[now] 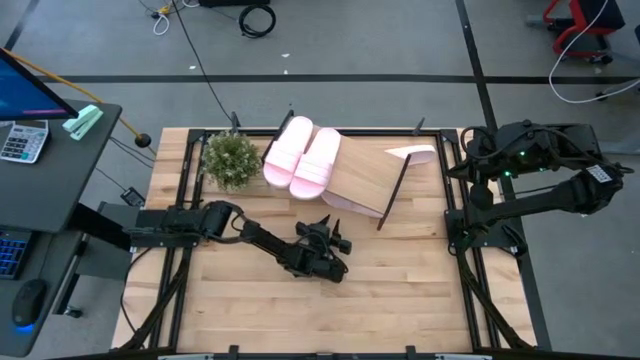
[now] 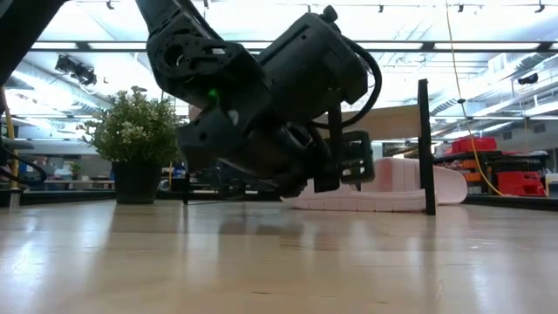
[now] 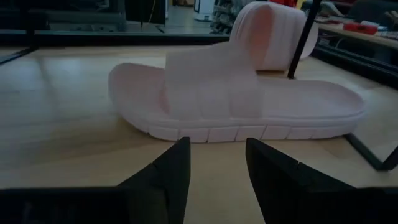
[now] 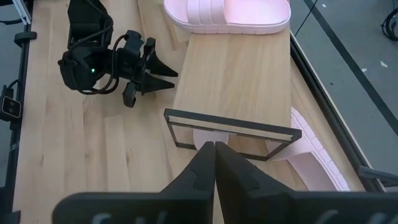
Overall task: Pick and place slides into the shelf
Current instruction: Put the pink slide on the shelf
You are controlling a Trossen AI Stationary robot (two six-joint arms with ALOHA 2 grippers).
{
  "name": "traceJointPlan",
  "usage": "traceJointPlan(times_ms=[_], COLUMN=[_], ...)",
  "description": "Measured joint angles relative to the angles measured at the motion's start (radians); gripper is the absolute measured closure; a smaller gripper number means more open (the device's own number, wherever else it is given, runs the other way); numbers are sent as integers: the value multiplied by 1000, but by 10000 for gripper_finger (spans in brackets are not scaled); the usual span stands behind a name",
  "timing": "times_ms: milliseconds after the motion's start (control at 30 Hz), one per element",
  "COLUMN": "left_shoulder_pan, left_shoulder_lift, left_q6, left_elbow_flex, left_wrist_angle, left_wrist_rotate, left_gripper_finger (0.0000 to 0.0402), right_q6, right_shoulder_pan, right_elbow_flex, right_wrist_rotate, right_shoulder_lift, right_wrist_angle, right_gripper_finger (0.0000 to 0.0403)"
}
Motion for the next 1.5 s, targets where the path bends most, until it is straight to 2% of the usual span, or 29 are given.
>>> traceJointPlan(times_ms=[167,500,567,733,1067,1267,1500], left_shoulder_pan=[29,87,96,107,129,132,131], left_shoulder_lift=[0,0,0,0,-1,-2,-2], left_q6=[11,25,6,6,16,122,184], left_elbow_flex=[0,0,0,-1,-1,-1,-1], left_wrist_angle=[3,2,5,77,110,184,243], left_wrist_rotate=[-9,-6,17,100,154,177,185], left_gripper_finger=[217,144,137,138,155,163,163], right_q6=[0,0,0,-1,-3,-5,-5], right_shoulder_pan=[0,0,0,0,0,0,0], right_elbow_flex=[0,0,0,0,-105,-194,-196], right_wrist_rotate=[0,0,0,0,-8,-79,-103], right_shoulder_lift=[0,0,0,0,0,-1,-1], right_wrist_angle=[0,0,0,0,2,43,107], right_gripper_finger=[385,383,383,383,383,383,383])
